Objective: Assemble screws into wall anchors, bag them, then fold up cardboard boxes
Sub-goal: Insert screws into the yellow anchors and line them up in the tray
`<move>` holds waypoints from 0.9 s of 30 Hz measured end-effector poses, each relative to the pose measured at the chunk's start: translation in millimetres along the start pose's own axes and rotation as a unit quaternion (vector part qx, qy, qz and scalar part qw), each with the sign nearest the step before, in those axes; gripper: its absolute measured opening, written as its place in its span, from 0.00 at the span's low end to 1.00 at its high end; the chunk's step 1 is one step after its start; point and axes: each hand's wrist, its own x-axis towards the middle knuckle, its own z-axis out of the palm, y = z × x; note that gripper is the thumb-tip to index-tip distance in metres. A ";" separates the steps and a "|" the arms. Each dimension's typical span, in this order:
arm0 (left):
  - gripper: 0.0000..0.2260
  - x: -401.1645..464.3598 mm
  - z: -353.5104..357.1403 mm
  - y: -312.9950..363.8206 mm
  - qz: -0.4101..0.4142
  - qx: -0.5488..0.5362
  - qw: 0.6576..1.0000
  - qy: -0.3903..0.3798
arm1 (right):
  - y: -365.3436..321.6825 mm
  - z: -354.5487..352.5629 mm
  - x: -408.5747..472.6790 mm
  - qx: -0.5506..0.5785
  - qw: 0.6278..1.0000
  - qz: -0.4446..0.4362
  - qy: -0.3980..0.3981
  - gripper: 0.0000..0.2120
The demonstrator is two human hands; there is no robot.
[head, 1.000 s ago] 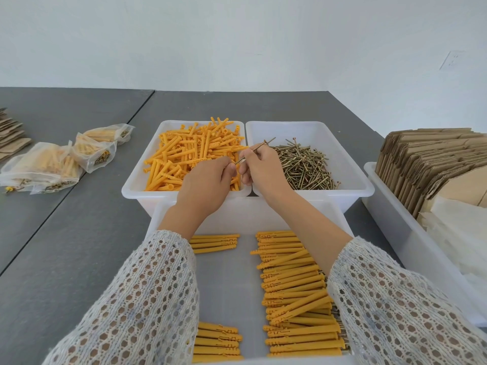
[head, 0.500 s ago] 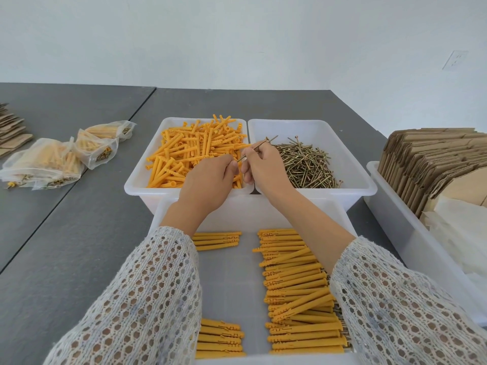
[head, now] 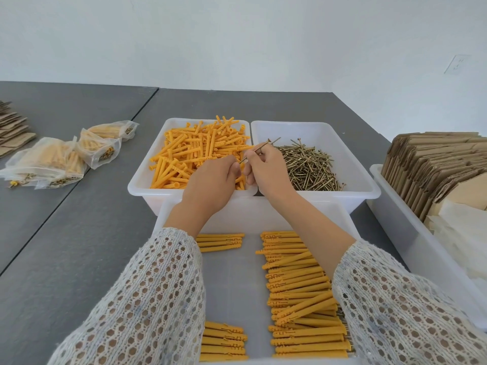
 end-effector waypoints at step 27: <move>0.09 4.9 -15.4 3.5 -0.001 -0.278 0.951 0.137 | -11.7 -5.5 -7.6 0.016 0.982 -0.037 -0.185 0.09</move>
